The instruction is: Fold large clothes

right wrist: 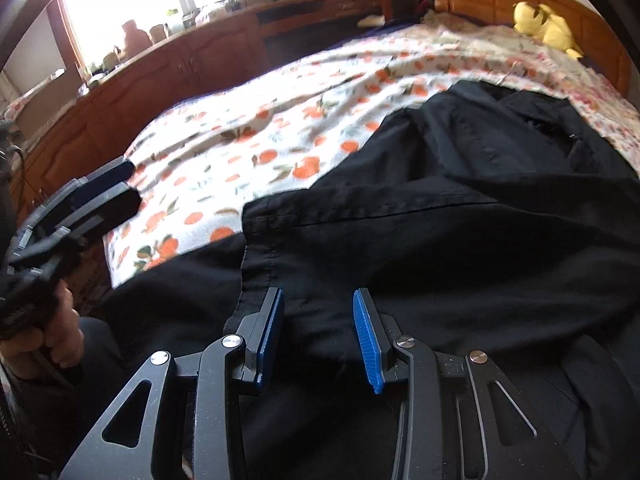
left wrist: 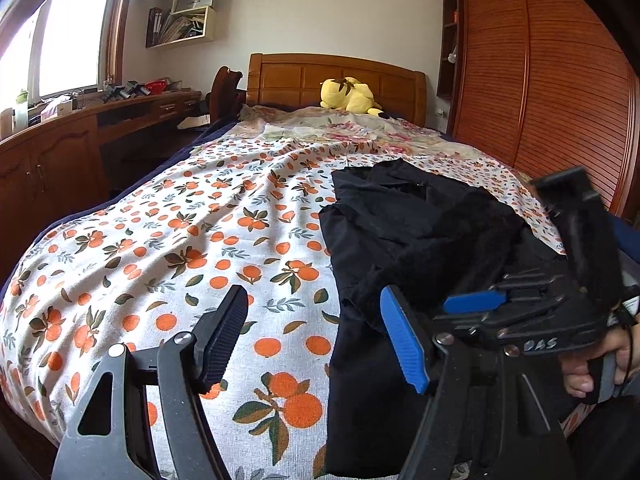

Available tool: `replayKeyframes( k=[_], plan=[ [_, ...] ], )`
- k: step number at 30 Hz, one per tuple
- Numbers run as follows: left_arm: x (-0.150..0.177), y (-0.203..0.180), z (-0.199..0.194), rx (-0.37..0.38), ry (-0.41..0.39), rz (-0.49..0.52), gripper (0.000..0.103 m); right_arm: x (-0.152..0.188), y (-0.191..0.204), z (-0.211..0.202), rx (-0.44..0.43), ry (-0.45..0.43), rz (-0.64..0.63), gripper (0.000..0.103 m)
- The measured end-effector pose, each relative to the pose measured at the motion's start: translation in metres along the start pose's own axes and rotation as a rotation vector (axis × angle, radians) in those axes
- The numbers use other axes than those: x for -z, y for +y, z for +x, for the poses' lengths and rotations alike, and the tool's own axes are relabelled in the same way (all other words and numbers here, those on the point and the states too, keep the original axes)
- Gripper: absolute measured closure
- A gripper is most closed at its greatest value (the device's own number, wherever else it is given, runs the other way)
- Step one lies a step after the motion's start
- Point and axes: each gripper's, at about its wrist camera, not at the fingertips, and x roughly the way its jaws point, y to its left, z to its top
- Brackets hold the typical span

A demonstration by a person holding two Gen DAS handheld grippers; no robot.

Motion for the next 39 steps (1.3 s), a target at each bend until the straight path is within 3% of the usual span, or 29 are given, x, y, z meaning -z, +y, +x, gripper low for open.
replayKeyframes(
  k=[3, 9, 16, 25, 29, 35, 39],
  plan=[
    [0.000, -0.004, 0.002, 0.003, 0.006, 0.009, 0.033, 0.004, -0.007, -0.023, 0.012, -0.056, 0.006, 0.066],
    [-0.001, -0.013, 0.005, 0.012, 0.011, 0.026, 0.033, 0.026, -0.034, -0.068, 0.115, -0.122, 0.001, 0.066],
    [0.002, -0.019, 0.007, 0.019, 0.024, 0.043, 0.033, 0.083, -0.075, -0.104, 0.267, -0.138, 0.069, 0.065],
    [0.003, -0.034, 0.002, 0.046, 0.029, 0.087, 0.034, 0.153, -0.115, -0.132, 0.383, -0.147, 0.226, 0.065],
    [0.008, -0.039, -0.011, 0.056, 0.030, 0.094, 0.043, 0.177, -0.131, -0.144, 0.432, -0.137, 0.255, 0.065],
    [0.023, -0.044, -0.017, 0.051, 0.087, 0.114, 0.051, 0.198, -0.150, -0.170, 0.472, -0.126, 0.289, 0.057],
    [0.035, -0.046, -0.016, 0.030, 0.133, 0.146, 0.058, 0.199, -0.159, -0.175, 0.464, -0.089, 0.323, 0.043]
  ],
)
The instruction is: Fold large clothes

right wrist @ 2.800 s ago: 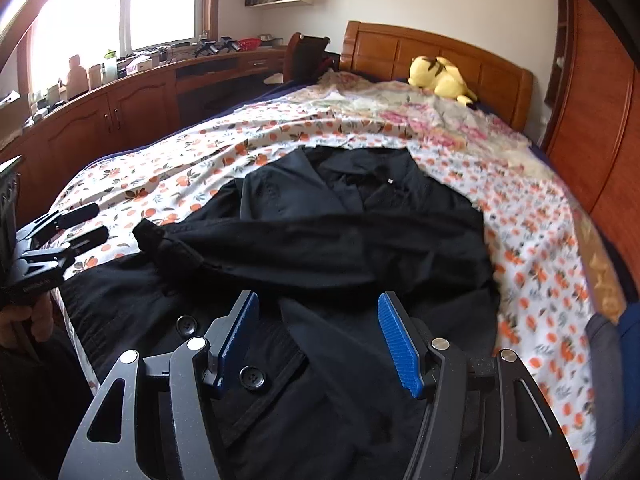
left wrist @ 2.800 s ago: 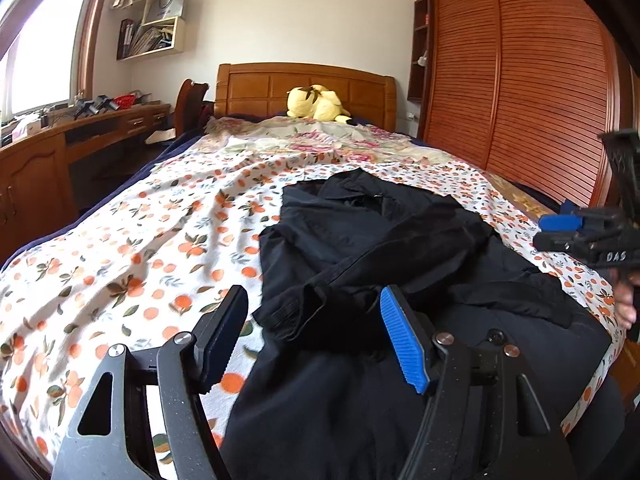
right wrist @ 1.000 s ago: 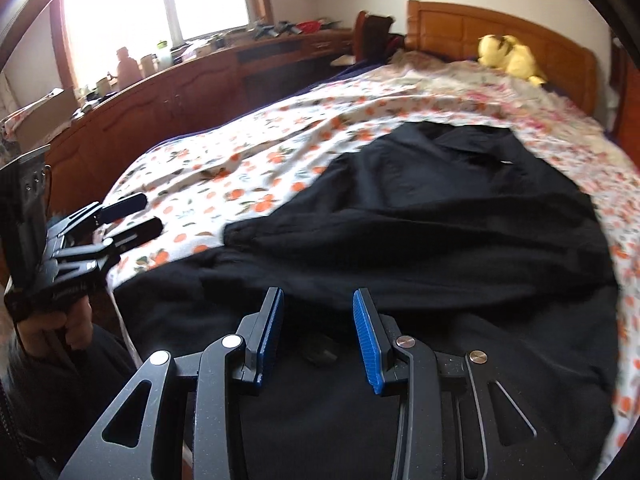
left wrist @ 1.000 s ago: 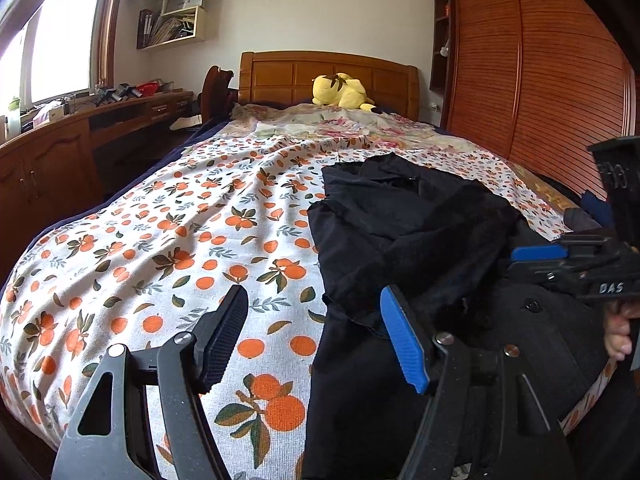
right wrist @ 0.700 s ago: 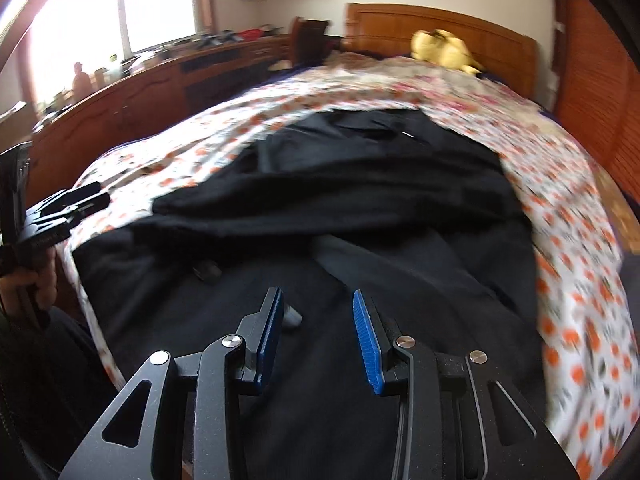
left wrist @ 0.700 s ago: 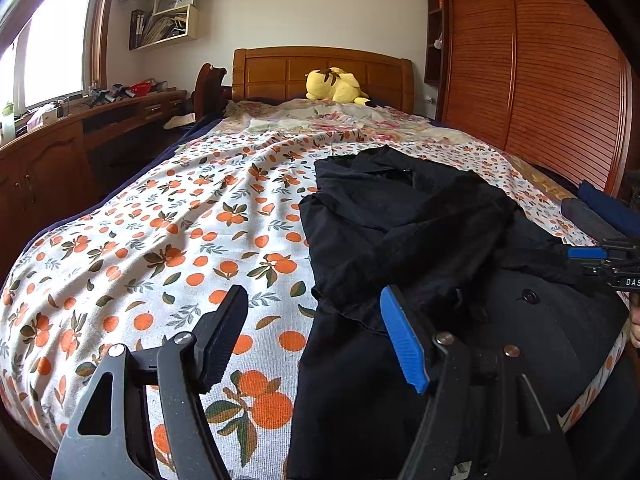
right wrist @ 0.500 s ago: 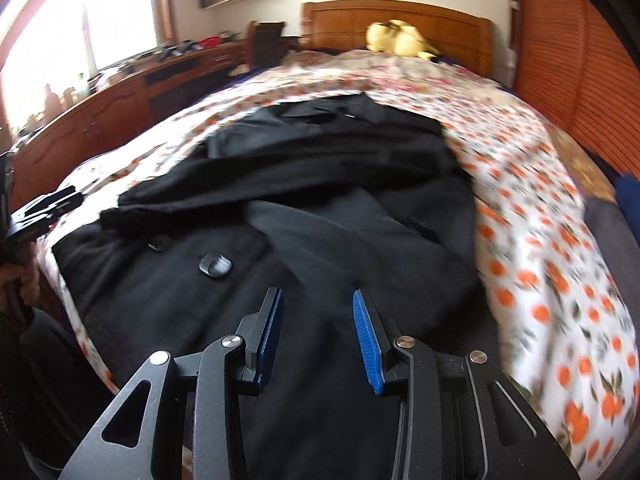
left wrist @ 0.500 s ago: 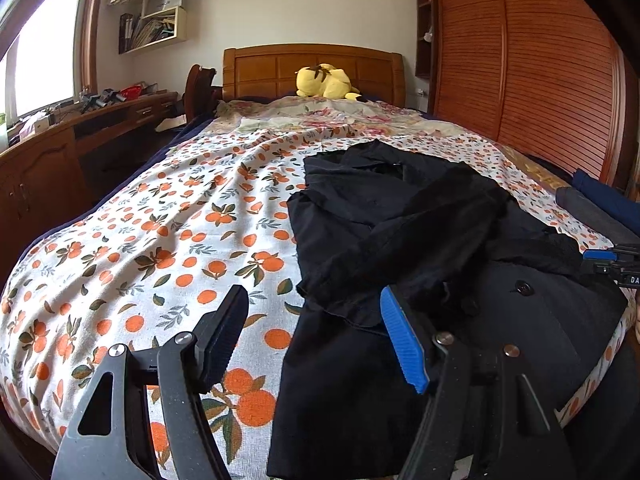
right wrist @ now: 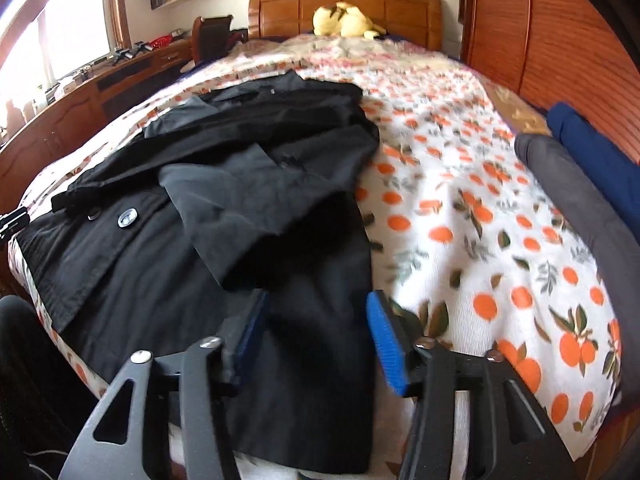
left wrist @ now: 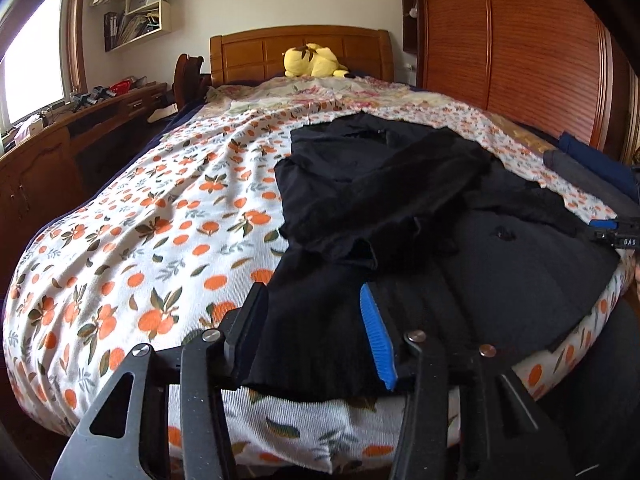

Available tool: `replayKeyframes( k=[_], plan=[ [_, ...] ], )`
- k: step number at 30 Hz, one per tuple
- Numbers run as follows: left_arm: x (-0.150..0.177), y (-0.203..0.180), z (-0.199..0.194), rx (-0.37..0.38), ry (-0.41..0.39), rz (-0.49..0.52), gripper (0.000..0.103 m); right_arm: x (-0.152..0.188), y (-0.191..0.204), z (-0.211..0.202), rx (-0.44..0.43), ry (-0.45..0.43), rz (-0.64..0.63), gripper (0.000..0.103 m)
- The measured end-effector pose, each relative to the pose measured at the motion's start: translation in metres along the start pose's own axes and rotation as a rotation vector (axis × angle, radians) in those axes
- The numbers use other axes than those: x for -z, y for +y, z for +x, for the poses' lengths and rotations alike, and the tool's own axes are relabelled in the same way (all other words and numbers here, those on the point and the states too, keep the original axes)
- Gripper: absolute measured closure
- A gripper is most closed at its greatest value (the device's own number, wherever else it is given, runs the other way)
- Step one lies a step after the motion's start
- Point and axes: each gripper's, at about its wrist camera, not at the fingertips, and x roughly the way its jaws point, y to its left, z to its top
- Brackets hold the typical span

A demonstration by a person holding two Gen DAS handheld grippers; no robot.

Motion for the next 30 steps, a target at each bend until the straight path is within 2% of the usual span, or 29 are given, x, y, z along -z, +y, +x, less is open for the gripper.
replayKeyframes(
  k=[5, 10, 14, 17, 19, 30],
  plan=[
    [0.005, 0.007, 0.001, -0.002, 0.037, -0.006, 0.068, 0.009, -0.004, -0.008, -0.001, 0.023, -0.014, 0.039],
    [0.010, 0.017, 0.007, -0.038, 0.080, -0.024, 0.068, 0.015, -0.002, -0.021, 0.014, 0.032, -0.014, 0.039],
    [0.018, 0.022, 0.012, -0.022, 0.115, -0.051, 0.068, 0.020, 0.000, -0.027, 0.018, 0.027, -0.010, 0.038],
    [0.021, 0.023, 0.011, -0.018, 0.114, -0.058, 0.067, 0.022, 0.002, -0.028, 0.022, 0.024, -0.009, 0.038],
    [0.023, 0.025, 0.012, -0.020, 0.116, -0.070, 0.063, 0.022, 0.003, -0.028, 0.027, 0.026, -0.011, 0.038],
    [0.026, 0.025, 0.013, -0.024, 0.110, -0.076, 0.062, 0.025, 0.006, -0.031, 0.015, 0.040, -0.015, 0.038]
  ],
)
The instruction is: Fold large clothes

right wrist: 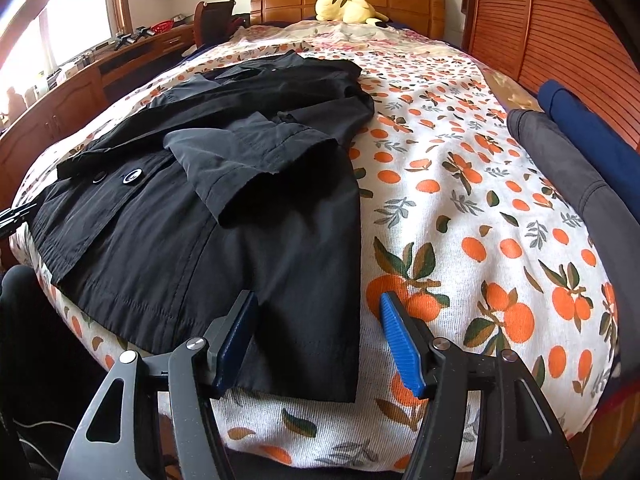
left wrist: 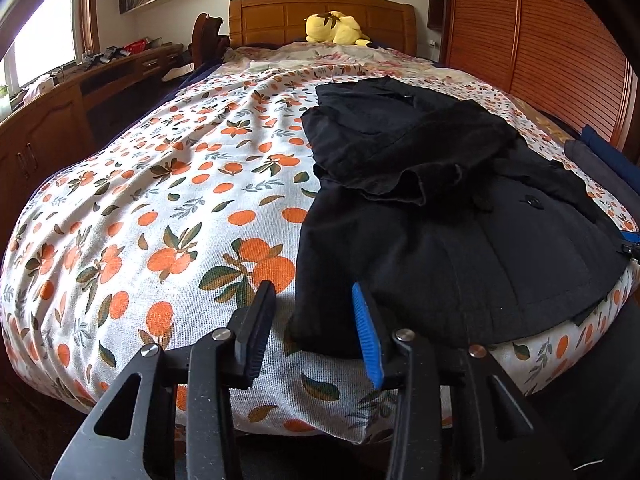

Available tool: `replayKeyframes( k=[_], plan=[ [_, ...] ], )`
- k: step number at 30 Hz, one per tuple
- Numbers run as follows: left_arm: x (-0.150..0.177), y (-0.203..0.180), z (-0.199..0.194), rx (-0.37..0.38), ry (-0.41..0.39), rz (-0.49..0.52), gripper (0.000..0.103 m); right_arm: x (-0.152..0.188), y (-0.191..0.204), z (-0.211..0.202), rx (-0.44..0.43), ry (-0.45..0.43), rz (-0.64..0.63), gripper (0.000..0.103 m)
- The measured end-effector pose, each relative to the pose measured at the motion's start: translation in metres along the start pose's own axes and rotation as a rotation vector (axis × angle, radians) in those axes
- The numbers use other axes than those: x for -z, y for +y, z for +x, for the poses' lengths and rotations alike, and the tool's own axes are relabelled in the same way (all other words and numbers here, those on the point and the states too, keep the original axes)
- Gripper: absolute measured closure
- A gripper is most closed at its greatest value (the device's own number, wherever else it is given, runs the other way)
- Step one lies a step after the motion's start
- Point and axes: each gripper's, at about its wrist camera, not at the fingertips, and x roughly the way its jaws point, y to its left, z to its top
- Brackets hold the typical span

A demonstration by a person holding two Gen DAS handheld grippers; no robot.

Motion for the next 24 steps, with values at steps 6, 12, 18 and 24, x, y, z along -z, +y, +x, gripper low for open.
replayKeyframes(
  k=[6, 12, 18, 24],
  plan=[
    [0.0002, -0.0057, -0.0025, 0.035, 0.006, 0.015, 0.072, 0.0021, 0.0010, 0.0006, -0.025, 0.010, 0.006, 0.038],
    [-0.0007, -0.0072, -0.0016, 0.028, 0.007, 0.017, 0.072, 0.0009, 0.0045, 0.0030, -0.023, 0.010, -0.013, 0.038],
    [0.0011, -0.0078, 0.0018, 0.031, -0.002, 0.017, 0.072, 0.0010, 0.0032, 0.0044, -0.028, 0.010, -0.024, 0.038],
    [-0.0025, -0.0071, 0.0004, 0.068, -0.007, 0.017, 0.096, -0.0013, 0.0032, -0.0015, -0.062, -0.035, -0.035, 0.090]
  ],
)
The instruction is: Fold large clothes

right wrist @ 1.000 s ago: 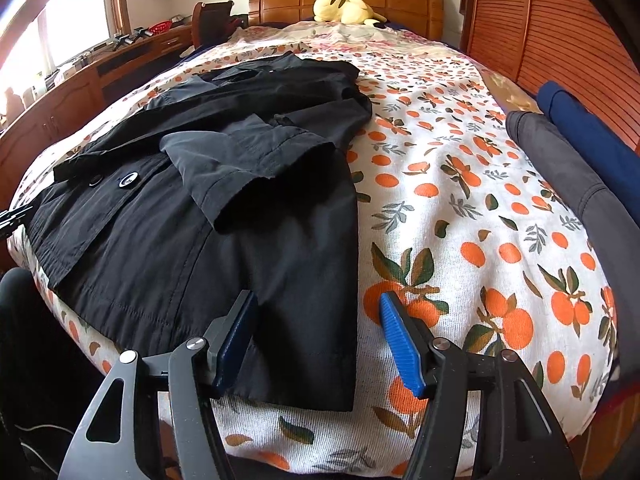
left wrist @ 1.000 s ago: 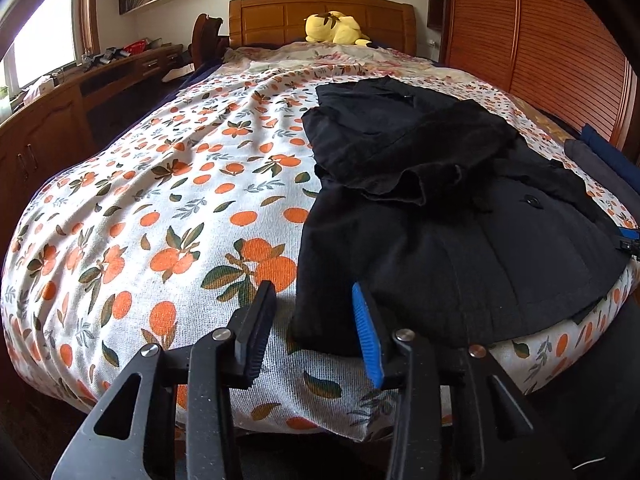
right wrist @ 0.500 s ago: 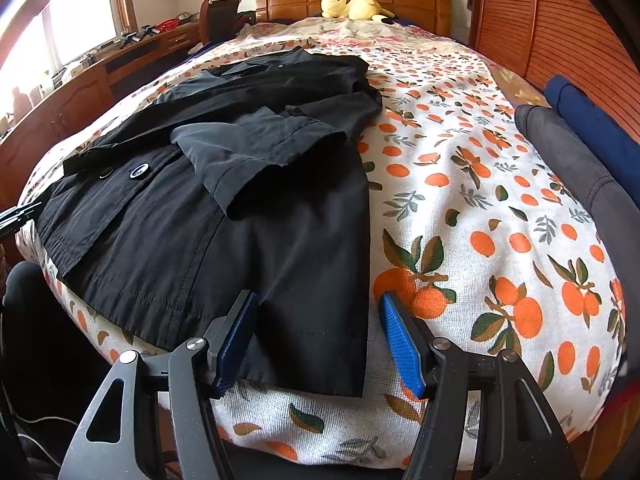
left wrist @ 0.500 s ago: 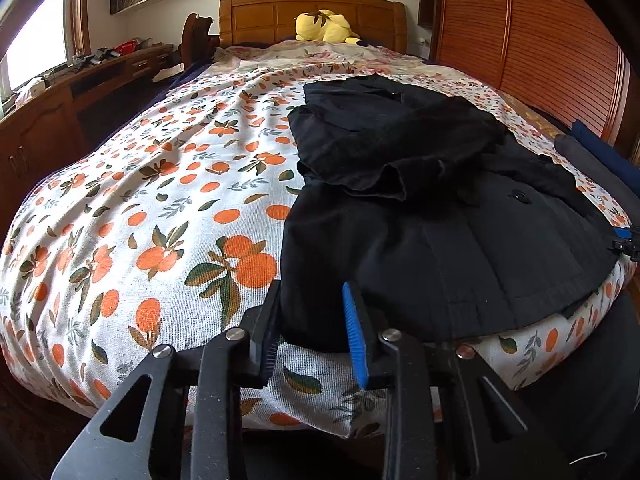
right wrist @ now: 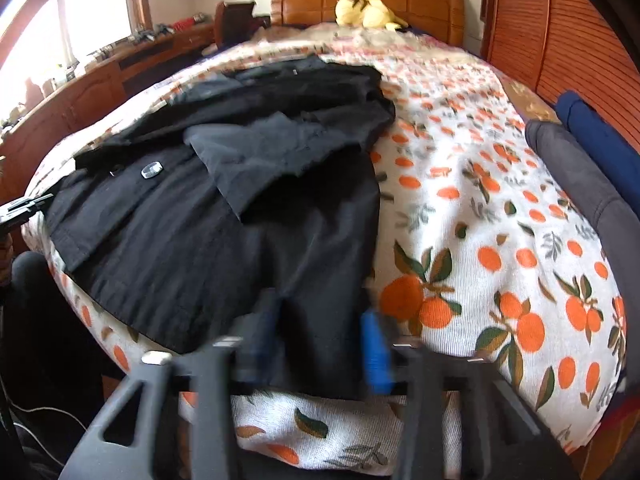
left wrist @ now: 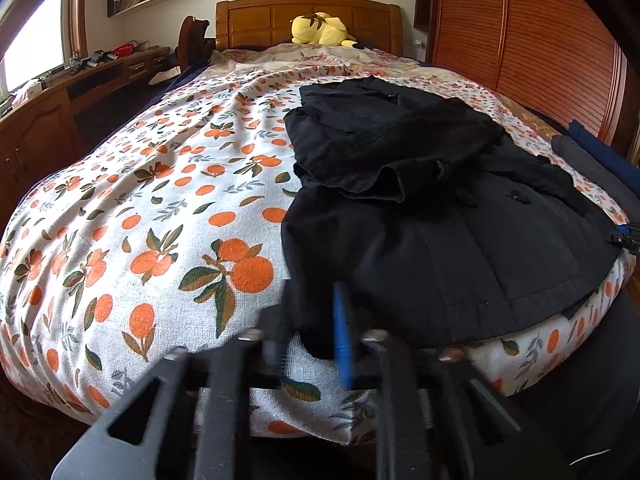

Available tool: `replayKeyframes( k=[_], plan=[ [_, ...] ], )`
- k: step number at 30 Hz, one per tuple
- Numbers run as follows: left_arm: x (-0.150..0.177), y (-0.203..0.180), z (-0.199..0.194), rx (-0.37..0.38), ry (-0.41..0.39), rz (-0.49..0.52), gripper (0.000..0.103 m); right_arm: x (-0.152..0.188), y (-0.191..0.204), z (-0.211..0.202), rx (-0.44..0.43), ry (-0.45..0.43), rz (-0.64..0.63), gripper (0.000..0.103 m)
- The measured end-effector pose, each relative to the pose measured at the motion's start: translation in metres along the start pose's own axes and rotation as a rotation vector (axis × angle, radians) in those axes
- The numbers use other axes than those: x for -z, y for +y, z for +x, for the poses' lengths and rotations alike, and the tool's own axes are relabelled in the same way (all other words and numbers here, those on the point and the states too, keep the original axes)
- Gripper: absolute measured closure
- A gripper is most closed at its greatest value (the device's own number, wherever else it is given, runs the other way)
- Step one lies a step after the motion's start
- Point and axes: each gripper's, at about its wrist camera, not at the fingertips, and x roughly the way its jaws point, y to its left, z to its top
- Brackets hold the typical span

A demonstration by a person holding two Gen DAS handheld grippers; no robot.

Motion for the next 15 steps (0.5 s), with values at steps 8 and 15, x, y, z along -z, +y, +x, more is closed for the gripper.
replayKeyframes(
  k=[8, 15],
  plan=[
    [-0.035, -0.007, -0.046, 0.018, -0.154, -0.004, 0.098, -0.024, -0.011, -0.030, -0.084, -0.152, 0.047, 0.098],
    [-0.059, -0.028, -0.099, 0.016, -0.266, 0.043, 0.098, -0.040, -0.011, -0.077, -0.088, -0.268, 0.034, 0.099]
  ],
)
